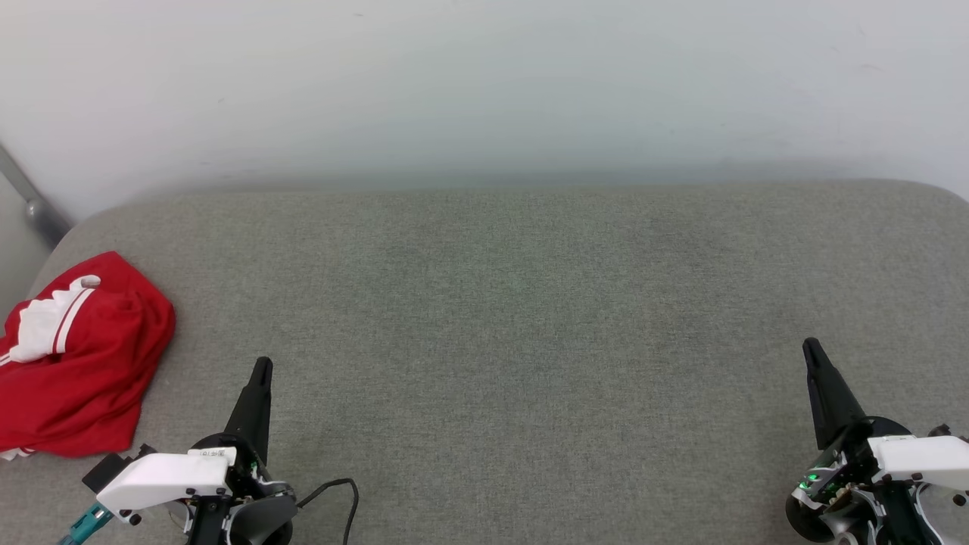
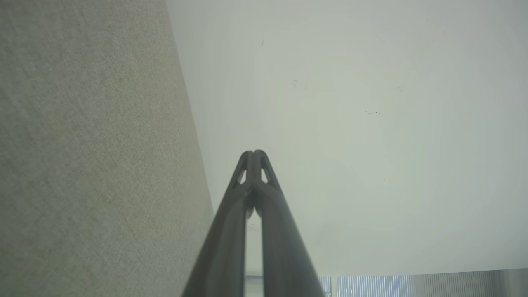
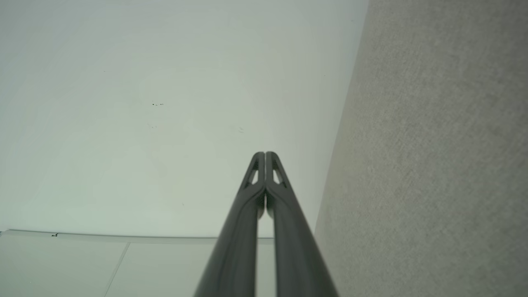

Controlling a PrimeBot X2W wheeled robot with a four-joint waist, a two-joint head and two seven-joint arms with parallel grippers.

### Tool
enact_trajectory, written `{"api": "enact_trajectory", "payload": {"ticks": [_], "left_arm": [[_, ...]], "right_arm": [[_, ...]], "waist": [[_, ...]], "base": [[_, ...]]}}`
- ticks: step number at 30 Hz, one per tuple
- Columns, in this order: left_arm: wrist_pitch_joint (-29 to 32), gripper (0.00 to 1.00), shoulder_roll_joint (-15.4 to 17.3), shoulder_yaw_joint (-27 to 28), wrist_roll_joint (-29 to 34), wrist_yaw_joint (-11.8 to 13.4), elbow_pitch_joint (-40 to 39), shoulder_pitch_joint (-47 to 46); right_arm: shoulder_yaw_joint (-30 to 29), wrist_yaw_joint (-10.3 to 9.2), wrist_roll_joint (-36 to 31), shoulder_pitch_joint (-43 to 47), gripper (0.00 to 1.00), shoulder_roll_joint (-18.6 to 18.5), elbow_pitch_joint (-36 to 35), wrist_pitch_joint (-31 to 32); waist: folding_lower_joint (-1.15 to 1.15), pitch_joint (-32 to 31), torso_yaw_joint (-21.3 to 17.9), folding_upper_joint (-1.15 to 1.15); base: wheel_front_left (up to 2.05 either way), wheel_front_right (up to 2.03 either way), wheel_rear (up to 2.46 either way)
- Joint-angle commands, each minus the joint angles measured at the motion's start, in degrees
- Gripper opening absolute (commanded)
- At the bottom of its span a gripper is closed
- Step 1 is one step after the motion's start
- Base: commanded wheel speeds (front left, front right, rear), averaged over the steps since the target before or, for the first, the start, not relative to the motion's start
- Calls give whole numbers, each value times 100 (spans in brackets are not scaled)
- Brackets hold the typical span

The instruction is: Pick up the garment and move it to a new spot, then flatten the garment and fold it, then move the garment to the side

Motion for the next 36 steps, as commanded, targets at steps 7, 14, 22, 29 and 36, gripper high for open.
{"api": "enact_trajectory", "payload": {"ticks": [7,14,22,29,36], "left_arm": [[9,0,-11,17,9,-26,0,-42],[-40,100,-14,-43,15,5,102,115],[-275,100,-13,-12,519,40,-94,174],[-462,100,-12,-56,1253,278,-373,213],[-636,100,-11,-207,2123,544,-611,273]], "right_arm": [[3,-2,-24,-73,0,27,6,4],[17,0,-22,110,100,1,134,-40],[3,0,-462,191,100,3,38,-275],[-54,0,-1221,264,100,4,-139,-464],[16,0,-2235,334,100,5,-419,-637]], "waist": [[0,0,0,0],[0,1,0,0],[0,8,-2,0],[0,20,3,0],[0,27,10,0]], "base": [[0,0,0],[0,0,0],[0,0,0],[0,0,0],[0,0,0]]}}
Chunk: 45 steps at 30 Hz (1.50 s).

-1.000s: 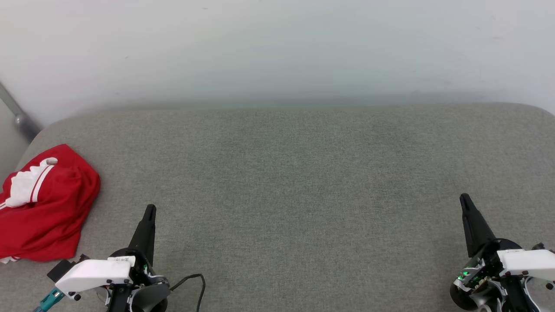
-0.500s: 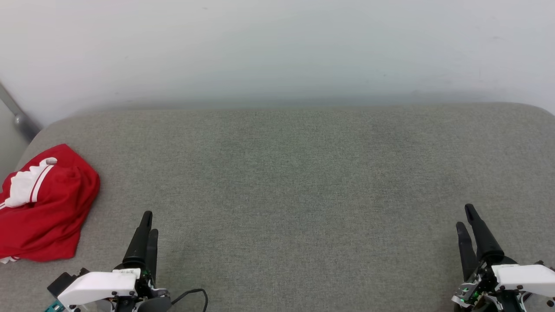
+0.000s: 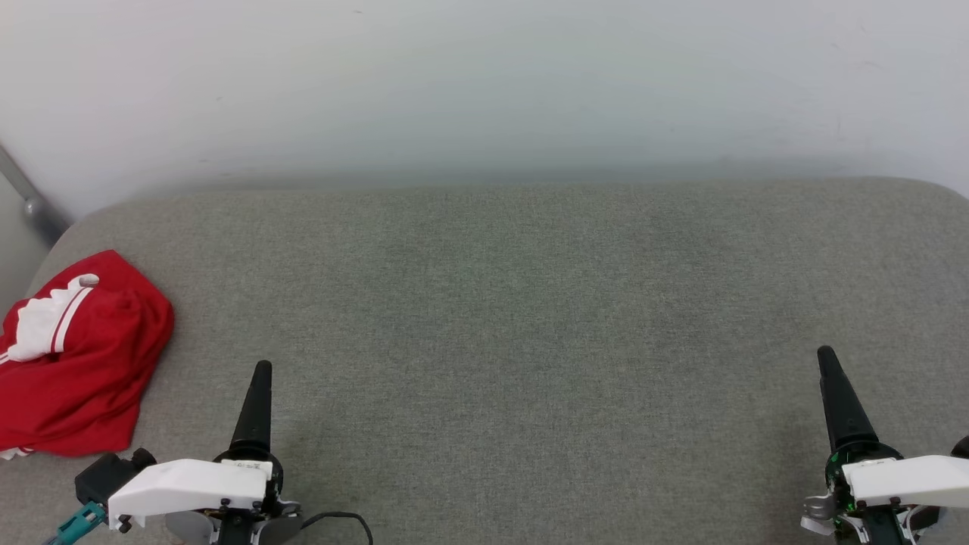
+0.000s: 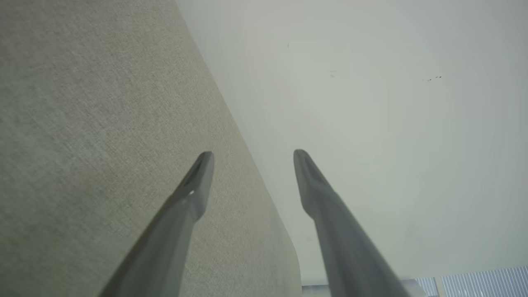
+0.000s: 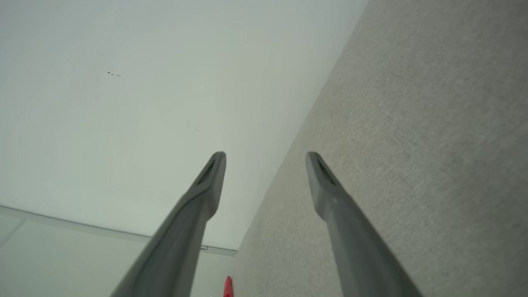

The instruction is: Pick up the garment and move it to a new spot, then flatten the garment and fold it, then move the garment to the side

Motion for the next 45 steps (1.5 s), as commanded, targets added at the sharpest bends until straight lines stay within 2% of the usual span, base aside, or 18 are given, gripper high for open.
{"api": "enact_trajectory", "payload": {"ticks": [1,12,20,45], "left_arm": [[-82,100,11,-66,392,87,-174,-42],[-307,100,13,-319,1709,478,-345,49],[-469,100,28,-484,2595,660,-424,130],[-903,100,192,-948,4414,1042,-769,311]], "right_arm": [[36,1,-414,-25,100,2,-219,-84],[186,1,-1777,137,100,4,-562,-309],[276,1,-2712,253,100,5,-737,-472],[486,1,-4700,556,100,10,-1068,-907]], "waist": [[0,0,3,0],[0,-5,15,0],[0,-15,14,0],[0,-14,39,0]], "base": [[0,0,0],[0,0,0],[0,0,0],[0,0,0]]}}
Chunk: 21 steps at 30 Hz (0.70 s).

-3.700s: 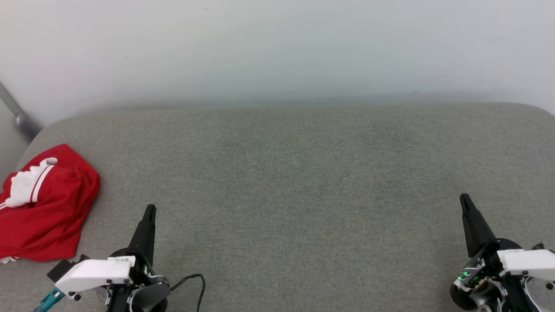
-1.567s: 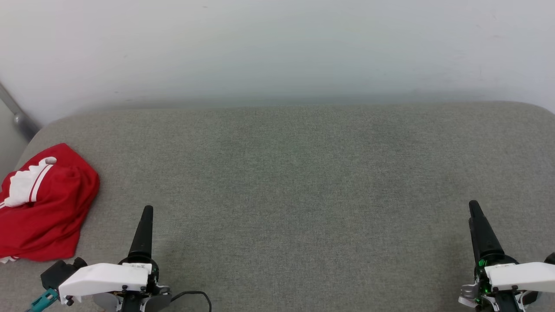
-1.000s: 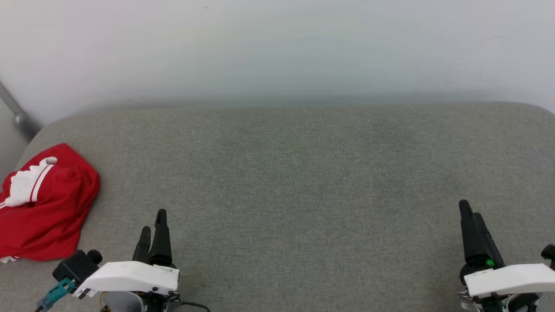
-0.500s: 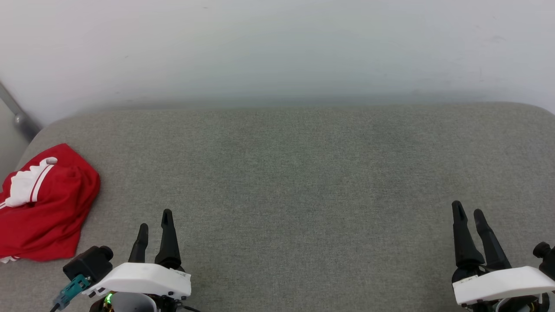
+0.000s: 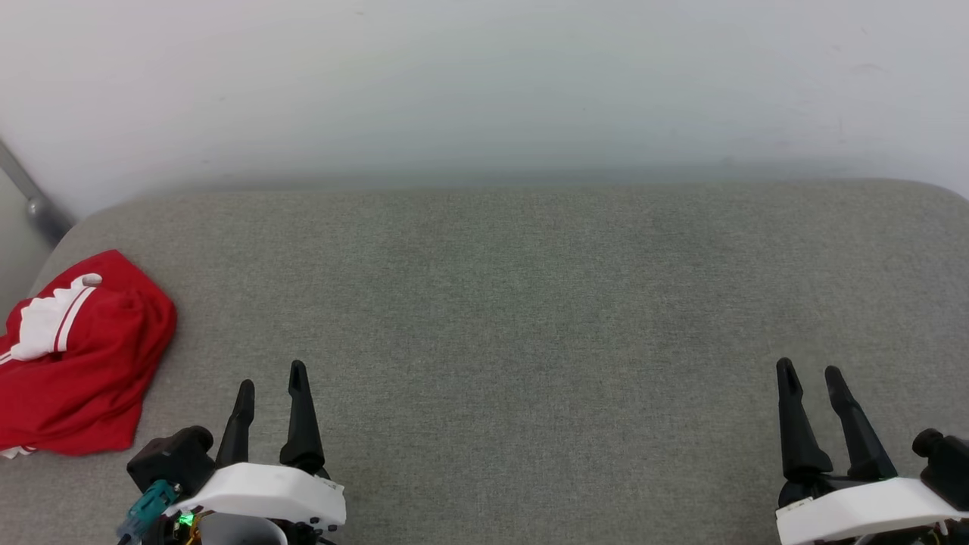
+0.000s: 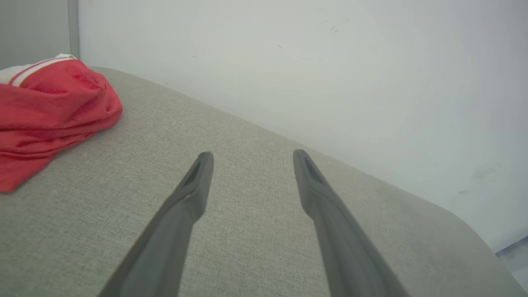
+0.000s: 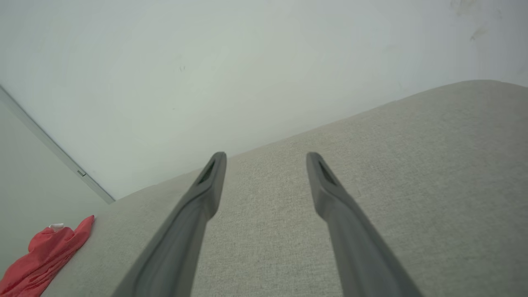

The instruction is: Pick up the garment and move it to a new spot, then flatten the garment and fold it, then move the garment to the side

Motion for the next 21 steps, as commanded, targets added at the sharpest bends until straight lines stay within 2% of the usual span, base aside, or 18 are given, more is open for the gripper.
{"api": "enact_trajectory", "payload": {"ticks": [1,10,21], "left_arm": [[-65,100,24,-21,191,43,-103,-5],[-194,100,40,-86,648,-16,-249,59],[-368,100,-24,-107,1281,-242,-298,171]], "right_arm": [[8,1,-201,30,100,9,-105,-63],[14,1,-717,108,100,11,-199,-201],[56,0,-1234,209,100,13,-315,-369]], "waist": [[0,0,4,0],[0,6,14,0],[0,24,27,0]], "base": [[0,0,0],[0,0,0],[0,0,0]]}}
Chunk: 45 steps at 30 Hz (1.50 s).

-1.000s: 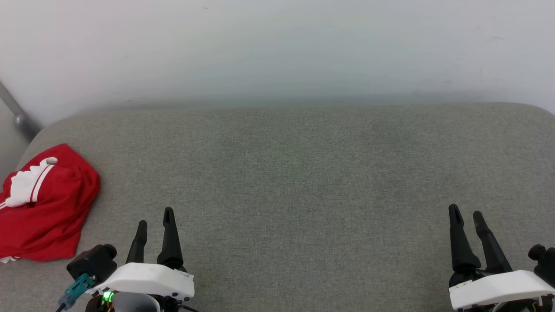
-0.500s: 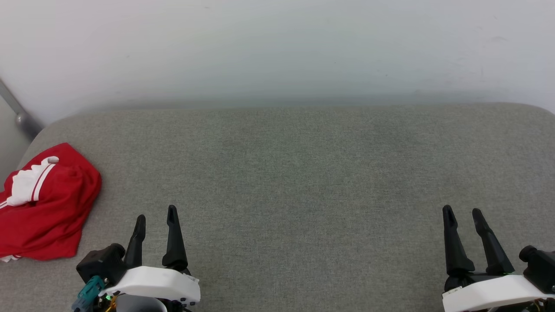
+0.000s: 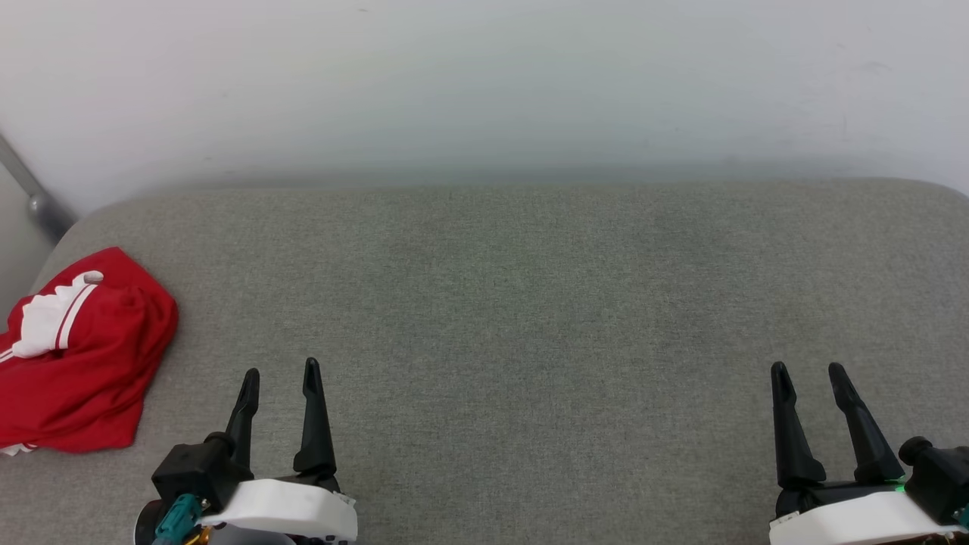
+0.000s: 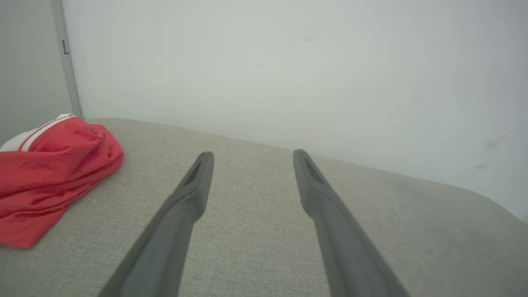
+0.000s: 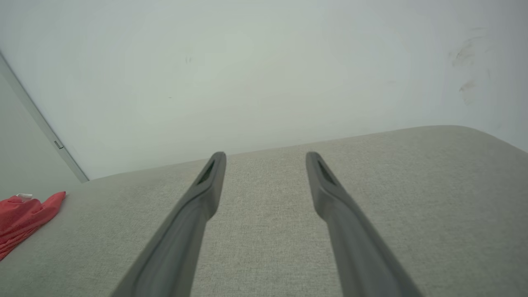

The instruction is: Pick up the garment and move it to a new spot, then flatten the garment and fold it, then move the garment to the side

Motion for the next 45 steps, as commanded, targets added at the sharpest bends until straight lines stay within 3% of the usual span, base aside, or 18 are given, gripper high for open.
{"api": "enact_trajectory", "payload": {"ticks": [1,29,45], "left_arm": [[-67,100,-27,-17,165,-46,-44,15],[-369,100,-152,80,1181,-155,136,234],[-439,100,-155,47,1067,-107,253,309]], "right_arm": [[14,0,-144,42,100,13,-96,-63],[96,-1,-1003,310,100,18,-326,-373],[132,-1,-960,357,100,19,-247,-428]], "waist": [[0,-3,0,0],[0,-58,14,0],[0,-37,43,0]], "base": [[0,0,0],[0,0,0],[0,0,0]]}}
